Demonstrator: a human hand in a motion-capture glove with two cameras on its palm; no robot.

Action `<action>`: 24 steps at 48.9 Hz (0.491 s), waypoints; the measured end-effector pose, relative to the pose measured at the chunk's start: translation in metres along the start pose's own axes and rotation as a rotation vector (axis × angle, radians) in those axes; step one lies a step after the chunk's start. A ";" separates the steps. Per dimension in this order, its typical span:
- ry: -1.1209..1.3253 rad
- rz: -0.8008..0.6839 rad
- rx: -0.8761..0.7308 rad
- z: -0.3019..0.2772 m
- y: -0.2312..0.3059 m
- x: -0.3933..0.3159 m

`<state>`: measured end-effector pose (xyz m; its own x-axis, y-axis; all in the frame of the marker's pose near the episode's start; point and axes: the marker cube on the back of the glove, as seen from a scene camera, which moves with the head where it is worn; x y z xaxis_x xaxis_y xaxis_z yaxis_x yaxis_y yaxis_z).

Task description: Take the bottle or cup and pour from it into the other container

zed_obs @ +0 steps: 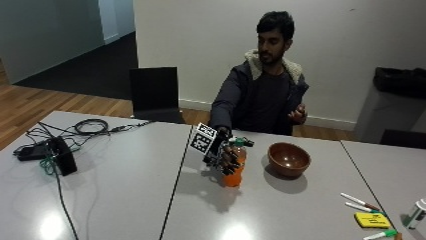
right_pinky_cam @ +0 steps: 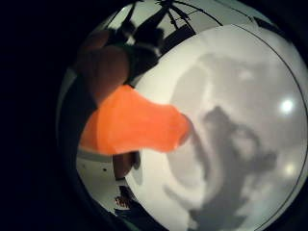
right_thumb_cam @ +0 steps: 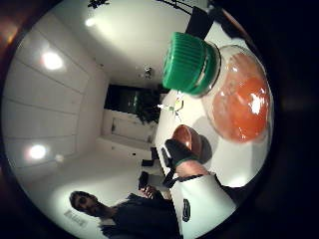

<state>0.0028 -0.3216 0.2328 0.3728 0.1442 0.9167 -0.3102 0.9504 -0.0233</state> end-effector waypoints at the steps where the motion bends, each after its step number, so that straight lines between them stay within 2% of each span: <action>1: -0.011 -0.001 0.003 0.002 0.000 0.002; 14: 0.003 -0.034 0.068 0.010 -0.001 0.002; 24: 0.147 -0.234 0.110 0.013 0.030 -0.021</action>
<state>-0.0258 -0.3001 0.2176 0.5657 -0.0291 0.8241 -0.2909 0.9281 0.2325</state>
